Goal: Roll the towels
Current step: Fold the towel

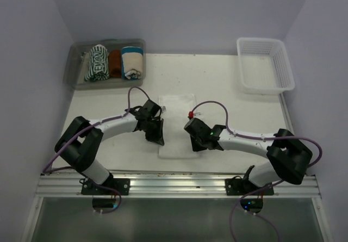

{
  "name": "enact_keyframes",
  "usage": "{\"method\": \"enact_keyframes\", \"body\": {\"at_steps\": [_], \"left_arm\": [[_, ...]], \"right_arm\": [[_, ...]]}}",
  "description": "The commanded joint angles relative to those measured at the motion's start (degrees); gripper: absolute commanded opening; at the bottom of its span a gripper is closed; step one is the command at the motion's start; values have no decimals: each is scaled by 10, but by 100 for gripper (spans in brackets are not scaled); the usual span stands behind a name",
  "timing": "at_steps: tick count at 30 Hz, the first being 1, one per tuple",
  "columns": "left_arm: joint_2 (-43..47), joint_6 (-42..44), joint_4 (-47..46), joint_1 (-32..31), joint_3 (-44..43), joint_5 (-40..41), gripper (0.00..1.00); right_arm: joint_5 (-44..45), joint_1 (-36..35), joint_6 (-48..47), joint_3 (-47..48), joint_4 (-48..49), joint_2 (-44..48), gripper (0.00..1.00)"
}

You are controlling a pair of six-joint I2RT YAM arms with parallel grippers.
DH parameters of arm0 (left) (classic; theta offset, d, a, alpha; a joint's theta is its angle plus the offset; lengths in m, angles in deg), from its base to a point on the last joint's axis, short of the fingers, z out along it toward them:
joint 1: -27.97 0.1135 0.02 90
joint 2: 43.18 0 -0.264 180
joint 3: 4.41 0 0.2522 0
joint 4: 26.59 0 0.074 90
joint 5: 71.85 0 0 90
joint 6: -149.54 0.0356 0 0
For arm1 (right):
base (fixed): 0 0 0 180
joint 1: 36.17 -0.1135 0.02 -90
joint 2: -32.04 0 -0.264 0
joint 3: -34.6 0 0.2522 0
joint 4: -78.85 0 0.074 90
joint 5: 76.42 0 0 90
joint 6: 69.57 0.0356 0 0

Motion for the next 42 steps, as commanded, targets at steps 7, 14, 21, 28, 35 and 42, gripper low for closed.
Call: {"method": "enact_keyframes", "body": {"at_steps": [7,14,21,28,35,42], "left_arm": [[86,4,38,-33,0,-1,0],[29,4,-42,-40,84,8,0],[50,8,-2,-40,48,26,0],[126,44,136,-30,-48,112,0],[150,66,160,62,-68,114,0],[144,47,113,72,-53,45,0]], "right_arm": [[64,-56,53,8,-40,74,11],[19,-65,71,-24,25,3,13],[45,-81,18,-4,-6,48,25],[49,-104,-73,19,-13,76,39],[46,-172,-183,41,7,56,56],[73,-181,-175,49,2,48,59]]}}
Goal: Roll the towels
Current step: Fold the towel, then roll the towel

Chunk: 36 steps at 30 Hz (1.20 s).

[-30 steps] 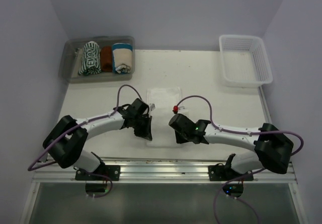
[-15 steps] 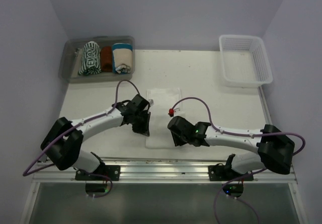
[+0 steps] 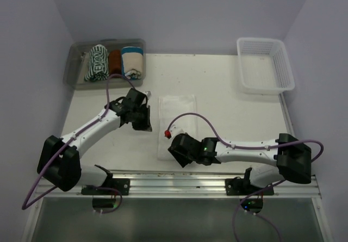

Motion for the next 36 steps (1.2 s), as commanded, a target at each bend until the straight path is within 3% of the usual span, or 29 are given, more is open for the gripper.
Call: {"method": "enact_keyframes", "body": {"at_steps": [1,7,10,16,28,34,36], "left_arm": [[3,-3,-36,-4,10,-65,0],[-20,-10,-73,-94,36,-32,0],[-20,-11,-81,-120,64,-7,6],[-6,-20,-89,-123,101,-22,20],[4,-38,-90,-123,107,-37,20],[11,-39,-80,-123,90,-29,19],[11,-37,-78,-123,84,-32,19]], "right_arm": [[28,3,-6,0,11,33,60],[8,32,21,-58,18,99,57],[-9,32,25,-72,5,104,57],[-28,30,7,-61,8,74,53],[5,22,-17,-42,23,-2,49],[21,20,5,-46,26,-29,39],[28,20,11,-44,25,-40,31]]}}
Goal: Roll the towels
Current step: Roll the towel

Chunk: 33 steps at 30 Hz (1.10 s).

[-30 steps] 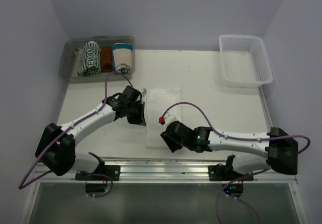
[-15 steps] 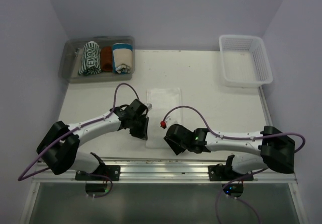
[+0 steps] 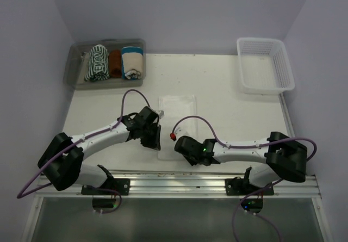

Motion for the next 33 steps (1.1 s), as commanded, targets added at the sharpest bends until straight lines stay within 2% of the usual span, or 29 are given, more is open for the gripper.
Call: {"method": "enact_keyframes", "body": {"at_steps": [1,2,3,4,5,16,20,24,31,33], "left_arm": [[14,-5,-1,0,-22,-5,19],[13,-5,0,0,-24,-6,19],[13,-4,1,0,-24,-6,19],[15,-4,1,0,-22,-5,17],[17,-4,1,0,-21,-3,17],[36,-2,-3,0,-41,2,18],[-9,-9,-82,0,-26,-61,17],[-62,-9,-110,0,-38,-58,12],[-110,-4,-130,1,-42,-64,12],[-123,-4,-134,1,-39,-69,11]], "right_arm": [[23,-4,19,17,13,-27,28],[23,-4,23,17,11,-30,18],[24,-4,26,18,9,-31,14],[25,-5,30,22,0,-30,3],[28,-4,32,28,-8,-28,0],[12,-3,-13,82,-62,51,0],[9,-4,-19,84,-66,56,0],[2,-3,-17,89,-68,56,0],[-23,9,-17,92,-95,52,0],[-27,9,-13,85,-98,53,17]]}}
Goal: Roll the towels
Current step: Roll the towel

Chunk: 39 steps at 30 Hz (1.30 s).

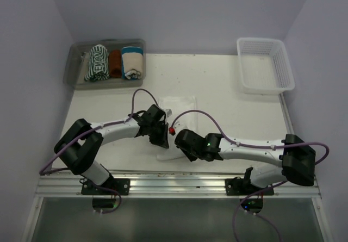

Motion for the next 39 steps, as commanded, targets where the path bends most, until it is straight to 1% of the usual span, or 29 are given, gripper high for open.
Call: {"method": "enact_keyframes", "body": {"at_steps": [1,2,5,7,10,13,16,20,21,22,25,27,28,30,31,33,34,36,37,39], "left_arm": [[-25,0,-32,1,-14,-19,11],[-27,0,-33,1,-12,-20,11],[-25,0,-36,1,-7,-24,11],[-21,0,-30,2,-8,-19,11],[-14,2,-25,7,-8,-15,11],[-14,5,-21,14,-7,-20,11],[-14,6,-22,20,-8,-25,11],[-16,6,-28,24,-8,-36,11],[-21,7,-26,25,-10,-37,11],[-22,6,-25,26,-11,-38,11],[-20,1,-29,27,-6,-39,11],[-18,0,-33,28,-5,-39,11],[-17,0,-32,28,-5,-39,11],[-18,2,-29,30,-8,-39,11],[-18,3,-28,31,-9,-39,11],[-19,5,-24,32,-12,-38,11],[-18,6,-23,33,-12,-38,11],[-14,6,-23,33,-10,-37,11],[-13,6,-22,34,-10,-37,11],[-9,7,-22,34,-8,-34,12]], "right_arm": [[-14,3,1,10,-23,7,25],[-11,3,0,11,-26,3,43],[-19,-10,-17,18,-23,-9,51],[0,-30,-29,32,-22,-27,51],[16,-35,-50,39,-5,-47,51],[19,-35,-73,33,20,-66,48],[21,-37,-88,32,34,-95,47],[26,-40,-88,26,56,-114,44],[26,-41,-81,23,64,-115,45],[32,-44,-74,17,68,-116,49],[45,-44,-57,7,78,-121,50],[46,-44,-48,2,88,-121,47],[46,-44,-46,-4,93,-121,40],[46,-44,-42,-9,101,-120,34],[48,-44,-38,-14,104,-120,28],[49,-44,-37,-16,106,-120,23],[48,-44,-37,-16,104,-120,12],[40,-44,-39,-15,100,-113,3],[39,-45,-39,-13,96,-101,0],[26,-44,-41,-10,87,-85,0]]}}
